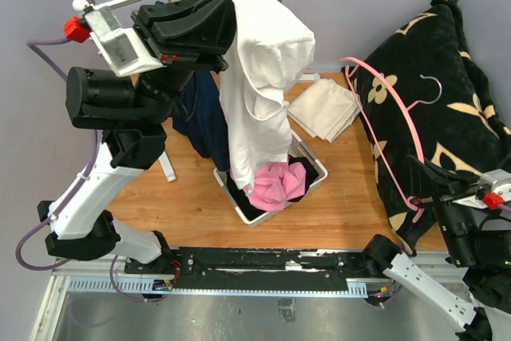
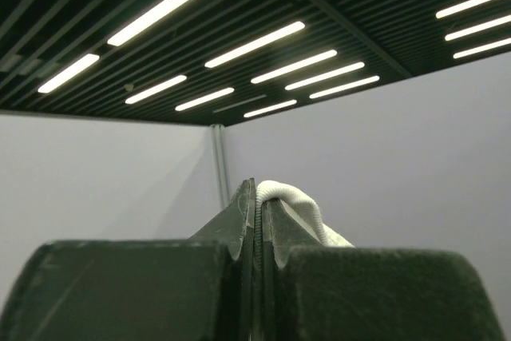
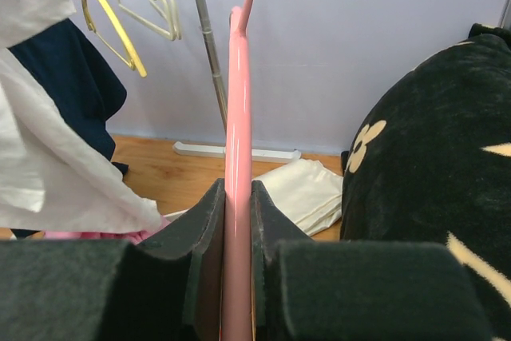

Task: Remove the t-shirt from the hanger
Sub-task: Place the T-shirt in the bin.

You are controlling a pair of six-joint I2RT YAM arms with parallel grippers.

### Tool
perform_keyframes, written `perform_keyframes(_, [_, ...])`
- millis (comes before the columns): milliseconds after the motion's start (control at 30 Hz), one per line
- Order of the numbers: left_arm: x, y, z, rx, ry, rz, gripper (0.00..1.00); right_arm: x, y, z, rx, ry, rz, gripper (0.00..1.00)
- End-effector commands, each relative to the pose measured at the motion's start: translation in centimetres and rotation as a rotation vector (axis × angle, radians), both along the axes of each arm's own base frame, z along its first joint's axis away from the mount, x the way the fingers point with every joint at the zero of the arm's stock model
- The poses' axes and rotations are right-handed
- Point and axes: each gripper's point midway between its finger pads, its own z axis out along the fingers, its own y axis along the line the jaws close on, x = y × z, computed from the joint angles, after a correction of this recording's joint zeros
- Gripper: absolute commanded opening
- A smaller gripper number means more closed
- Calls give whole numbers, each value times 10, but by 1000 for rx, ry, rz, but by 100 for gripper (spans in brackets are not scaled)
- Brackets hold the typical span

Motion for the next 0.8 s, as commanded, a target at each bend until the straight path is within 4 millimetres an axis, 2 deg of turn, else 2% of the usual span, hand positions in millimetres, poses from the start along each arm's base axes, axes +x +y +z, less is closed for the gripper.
perform_keyframes(0, [-30, 15, 32, -99, -91, -106, 0, -3, -4, 17, 50, -52, -2, 1])
perform_keyframes(100, [-30, 17, 37, -115, -80, -115, 1, -4, -4, 19, 53, -57, 2, 1])
perform_keyframes(233, [-25, 12, 32, -109, -54, -116, 1, -4, -4, 17, 50, -55, 3, 1])
perform_keyframes(367, [-7, -5, 12, -77, 17, -106, 1, -4, -2, 16, 50, -55, 6, 1])
perform_keyframes(567, [21, -37, -35, 1, 148, -102, 1, -2, -1, 15, 45, -51, 5, 1])
perform_keyframes(767, [30, -54, -73, 81, 259, -132, 1, -1, -1, 15, 39, -49, -4, 1])
